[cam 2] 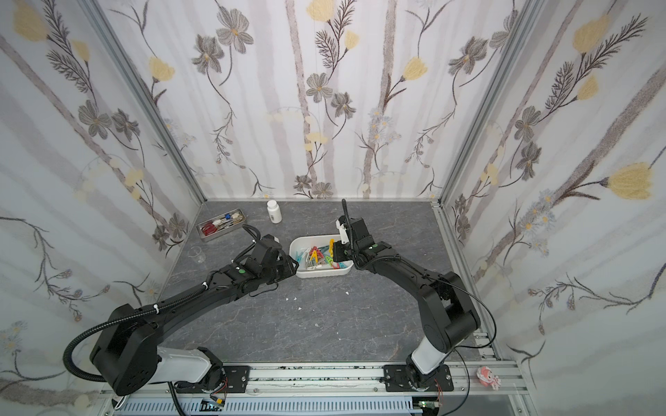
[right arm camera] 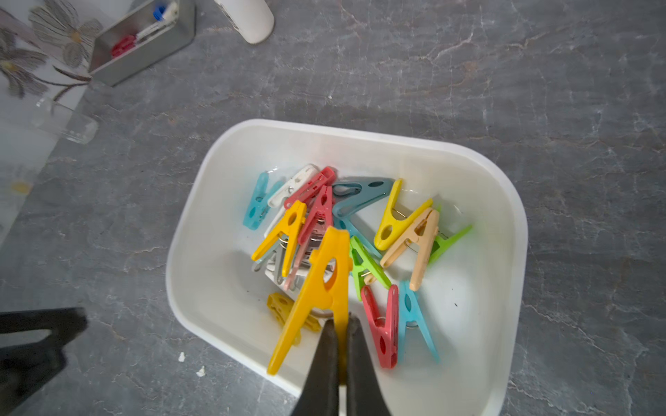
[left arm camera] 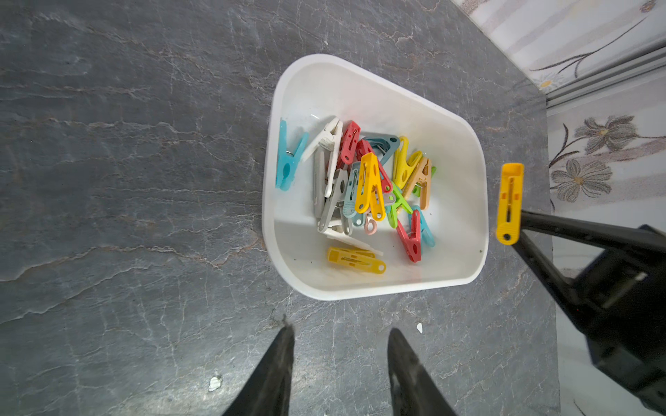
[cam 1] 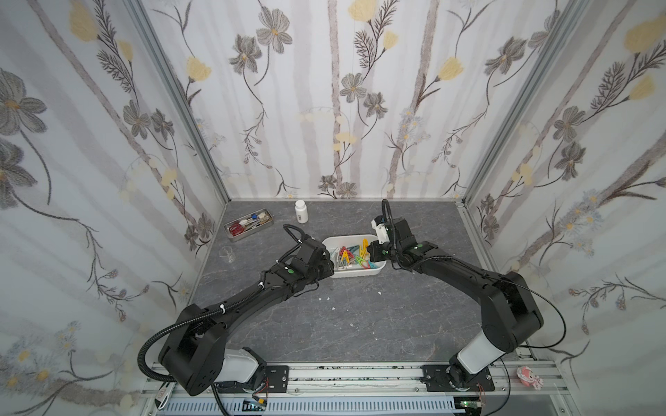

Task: Put the clothespins into the storage box
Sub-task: Place the clothespin in the storage box.

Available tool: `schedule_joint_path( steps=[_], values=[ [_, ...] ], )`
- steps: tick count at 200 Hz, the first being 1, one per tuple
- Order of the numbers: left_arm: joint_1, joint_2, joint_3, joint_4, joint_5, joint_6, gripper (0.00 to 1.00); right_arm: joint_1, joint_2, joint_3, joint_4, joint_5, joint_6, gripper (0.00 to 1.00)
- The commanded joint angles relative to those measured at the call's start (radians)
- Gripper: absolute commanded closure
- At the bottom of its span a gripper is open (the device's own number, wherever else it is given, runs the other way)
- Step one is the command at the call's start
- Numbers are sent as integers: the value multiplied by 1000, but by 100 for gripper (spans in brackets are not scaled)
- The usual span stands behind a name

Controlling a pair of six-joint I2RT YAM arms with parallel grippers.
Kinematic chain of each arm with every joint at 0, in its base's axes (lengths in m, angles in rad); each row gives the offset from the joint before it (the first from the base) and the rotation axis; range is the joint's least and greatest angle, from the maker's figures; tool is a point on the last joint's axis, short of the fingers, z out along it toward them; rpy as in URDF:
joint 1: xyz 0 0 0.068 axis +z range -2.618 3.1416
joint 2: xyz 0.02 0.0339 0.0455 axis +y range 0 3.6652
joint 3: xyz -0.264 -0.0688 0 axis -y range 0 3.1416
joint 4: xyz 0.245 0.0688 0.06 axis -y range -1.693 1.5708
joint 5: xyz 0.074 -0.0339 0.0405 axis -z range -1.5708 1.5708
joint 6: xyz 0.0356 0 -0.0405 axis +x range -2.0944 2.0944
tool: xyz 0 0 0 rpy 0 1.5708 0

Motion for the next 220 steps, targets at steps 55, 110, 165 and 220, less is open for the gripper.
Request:
schedule_joint_path(
  steps=[55,110,165,220],
  values=[
    [0,-57,-39,-7,-41,-12,57,0,84,49,-4,53,-61,100],
    [2,-53,-35,-5,-46,3,56,0,95,53,0,54,-55,89],
    [3,-51,-44,4,-44,4,54,0,80,59,-3,59,-53,76],
    [3,-50,-58,20,-53,4,53,0,34,41,13,55,-39,76]
  ],
)
